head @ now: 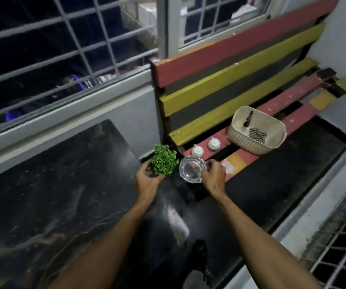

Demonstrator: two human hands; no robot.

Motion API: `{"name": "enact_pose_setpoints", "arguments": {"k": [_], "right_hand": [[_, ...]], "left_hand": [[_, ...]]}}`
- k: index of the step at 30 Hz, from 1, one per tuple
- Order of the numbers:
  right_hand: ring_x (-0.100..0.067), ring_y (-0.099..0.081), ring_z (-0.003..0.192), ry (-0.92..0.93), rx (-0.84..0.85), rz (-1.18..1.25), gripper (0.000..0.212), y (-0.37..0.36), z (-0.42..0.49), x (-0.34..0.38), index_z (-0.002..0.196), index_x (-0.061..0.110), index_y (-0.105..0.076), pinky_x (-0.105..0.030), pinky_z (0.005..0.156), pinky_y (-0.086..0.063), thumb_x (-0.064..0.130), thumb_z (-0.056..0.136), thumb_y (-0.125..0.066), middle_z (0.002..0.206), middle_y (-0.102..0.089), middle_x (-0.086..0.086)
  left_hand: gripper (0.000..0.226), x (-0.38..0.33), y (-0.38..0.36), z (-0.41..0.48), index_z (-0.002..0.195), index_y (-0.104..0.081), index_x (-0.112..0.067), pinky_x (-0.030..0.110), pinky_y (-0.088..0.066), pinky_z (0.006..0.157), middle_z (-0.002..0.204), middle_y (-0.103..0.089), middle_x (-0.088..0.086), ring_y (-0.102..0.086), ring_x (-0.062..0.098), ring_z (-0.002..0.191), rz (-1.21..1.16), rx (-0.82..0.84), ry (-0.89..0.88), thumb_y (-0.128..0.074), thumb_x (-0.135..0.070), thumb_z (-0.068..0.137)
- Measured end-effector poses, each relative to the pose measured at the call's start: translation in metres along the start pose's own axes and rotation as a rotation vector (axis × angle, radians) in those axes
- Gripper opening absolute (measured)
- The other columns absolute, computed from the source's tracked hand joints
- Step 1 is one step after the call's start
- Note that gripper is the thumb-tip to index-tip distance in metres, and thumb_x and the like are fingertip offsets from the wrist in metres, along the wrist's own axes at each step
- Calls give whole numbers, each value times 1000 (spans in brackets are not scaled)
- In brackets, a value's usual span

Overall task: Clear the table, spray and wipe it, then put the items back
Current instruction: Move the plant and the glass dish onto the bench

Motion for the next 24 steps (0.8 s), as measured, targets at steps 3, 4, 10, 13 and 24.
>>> {"name": "enact_pose_setpoints", "arguments": {"k": [3, 4, 10, 13, 24], "right_hand": [[-37, -62, 89, -116, -56, -24, 20, 46, 44, -64, 88, 6, -68, -37, 77, -44, 6, 69, -59, 87, -70, -15], [-38, -63, 92, -152, -77, -27, 23, 59, 61, -87, 91, 5, -69, -38, 79, -46, 3, 70, -60, 91, -71, -17], [-37, -64, 91, -290, -141, 23, 18, 72, 144, -196, 88, 3, -69, -37, 77, -48, 0, 71, -64, 90, -71, -17], [-36, -63, 88, -320, -148, 53, 17, 51, 175, -236, 86, 3, -67, -36, 74, -46, -1, 71, -60, 86, -69, -16], [-34, -64, 92, -373, -146, 62, 22, -22, 227, -315, 92, 7, -66, -37, 79, -50, -2, 74, -57, 94, -70, -13]], "left_hand": [[59, 9, -86, -11, 119, -66, -9, 20, -59, 79, 94, -75, -8, -71, 0, 79, 2, 45, 24, -87, 12, 68], [57, 15, -117, -9, 118, -66, -4, 14, -56, 75, 94, -75, -4, -70, -6, 76, 1, 58, 25, -86, 14, 67], [53, 86, -249, 15, 111, -68, -9, 7, -51, 75, 94, -72, -10, -67, -9, 77, 35, 134, 95, -88, 10, 66], [64, 139, -278, 40, 114, -71, -18, 22, -59, 85, 98, -77, -14, -72, 7, 89, 50, 113, 123, -89, -25, 53], [56, 222, -319, 62, 109, -68, -16, 13, -53, 79, 98, -75, 1, -69, 2, 86, 170, 38, 184, -84, 14, 64]]}}
Point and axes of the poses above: each hand's wrist, its own z-axis towards the middle knuckle, its own y-axis out of the back of the hand, x = y × z, the point moved 6 cm from there along z, towards the middle knuckle
